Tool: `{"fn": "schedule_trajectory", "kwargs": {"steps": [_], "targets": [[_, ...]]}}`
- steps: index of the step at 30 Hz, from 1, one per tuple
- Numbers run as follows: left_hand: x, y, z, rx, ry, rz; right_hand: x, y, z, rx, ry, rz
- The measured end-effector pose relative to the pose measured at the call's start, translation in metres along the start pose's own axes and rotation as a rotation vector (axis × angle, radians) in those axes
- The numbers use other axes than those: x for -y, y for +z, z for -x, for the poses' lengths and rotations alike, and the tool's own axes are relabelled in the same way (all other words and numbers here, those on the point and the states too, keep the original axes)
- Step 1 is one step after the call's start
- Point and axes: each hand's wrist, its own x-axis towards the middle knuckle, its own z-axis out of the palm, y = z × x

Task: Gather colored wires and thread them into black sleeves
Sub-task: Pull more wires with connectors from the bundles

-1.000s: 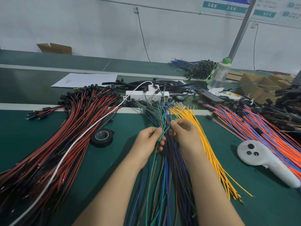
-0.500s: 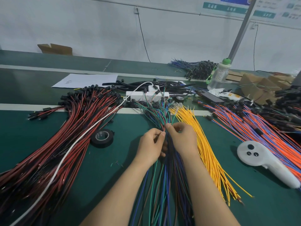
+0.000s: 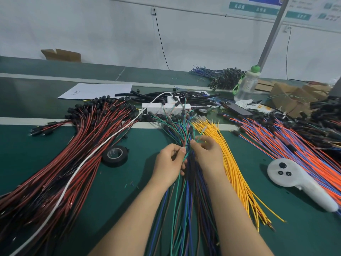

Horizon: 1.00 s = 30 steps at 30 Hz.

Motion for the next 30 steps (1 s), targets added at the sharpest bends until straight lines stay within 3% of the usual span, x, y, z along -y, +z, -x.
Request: {"fn": "schedule_trajectory", "kwargs": {"steps": [4, 7, 11, 16, 21, 24, 28, 30], "targets": [[-0.001, 0.002, 0.002, 0.007, -0.006, 0.040, 0.000, 0.002, 0.001, -0.132, -0.233, 0.341], [0.000, 0.002, 0.004, 0.005, 0.021, -0.020, 0.002, 0.003, 0.000, -0.059, -0.214, 0.462], [0.000, 0.003, 0.005, 0.016, 0.040, -0.065, 0.002, -0.002, -0.001, 0.033, -0.113, 0.332], [-0.003, -0.001, 0.001, 0.007, -0.013, 0.060, 0.004, -0.006, -0.004, 0.040, -0.116, 0.156], [-0.004, -0.002, 0.002, 0.022, -0.064, 0.035, 0.002, 0.001, 0.000, -0.011, -0.193, 0.282], [-0.013, -0.001, 0.003, 0.050, -0.192, 0.149, 0.007, 0.005, 0.004, -0.007, -0.204, 0.306], [-0.021, -0.017, -0.001, 0.138, -0.488, 0.440, 0.023, 0.019, 0.008, 0.168, -0.192, 0.436], [-0.027, -0.031, -0.007, 0.150, -0.561, 0.609, 0.038, 0.035, 0.011, 0.099, -0.250, 0.435]]}}
